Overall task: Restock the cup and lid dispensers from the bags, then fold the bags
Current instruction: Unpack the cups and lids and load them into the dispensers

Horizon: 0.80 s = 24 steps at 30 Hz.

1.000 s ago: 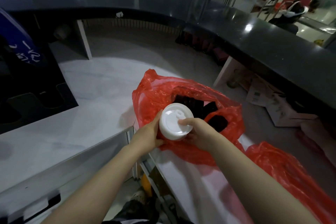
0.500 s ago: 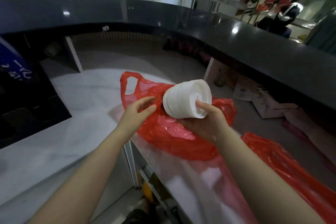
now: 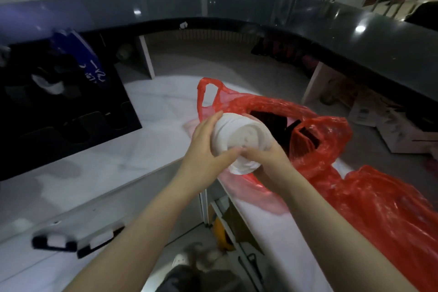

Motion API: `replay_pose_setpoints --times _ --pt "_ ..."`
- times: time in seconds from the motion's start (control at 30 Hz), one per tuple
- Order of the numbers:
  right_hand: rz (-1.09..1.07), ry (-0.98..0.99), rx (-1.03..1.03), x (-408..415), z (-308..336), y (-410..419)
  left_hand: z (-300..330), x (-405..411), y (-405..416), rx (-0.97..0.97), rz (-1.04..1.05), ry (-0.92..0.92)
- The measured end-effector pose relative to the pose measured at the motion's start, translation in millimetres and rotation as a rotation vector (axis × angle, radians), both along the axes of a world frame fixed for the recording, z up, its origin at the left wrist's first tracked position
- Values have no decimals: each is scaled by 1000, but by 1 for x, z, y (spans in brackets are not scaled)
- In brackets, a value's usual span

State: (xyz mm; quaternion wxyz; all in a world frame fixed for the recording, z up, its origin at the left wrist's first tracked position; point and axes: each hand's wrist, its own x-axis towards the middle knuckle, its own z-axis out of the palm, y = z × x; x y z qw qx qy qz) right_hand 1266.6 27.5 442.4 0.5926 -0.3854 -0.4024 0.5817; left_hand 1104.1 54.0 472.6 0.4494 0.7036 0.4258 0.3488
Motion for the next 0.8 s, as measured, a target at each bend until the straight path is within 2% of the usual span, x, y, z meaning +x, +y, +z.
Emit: replay_pose_setpoints --times 0.17,0.37,0.5,0.67,0.8 --pt "-50 -221 23 -40 9 2 1 -43 -6 46 88 -71" --pt "1 -309 101 -109 29 9 15 -105 -17 151 187 -12" --pt "11 -291 149 -160 46 10 30 -161 -25 121 166 35" --pt "1 -432 322 -233 64 -5 48 -240 -48 131 261 52" --pt "-111 -576 534 -289 78 -21 61 -292 -73 166 386 -1"
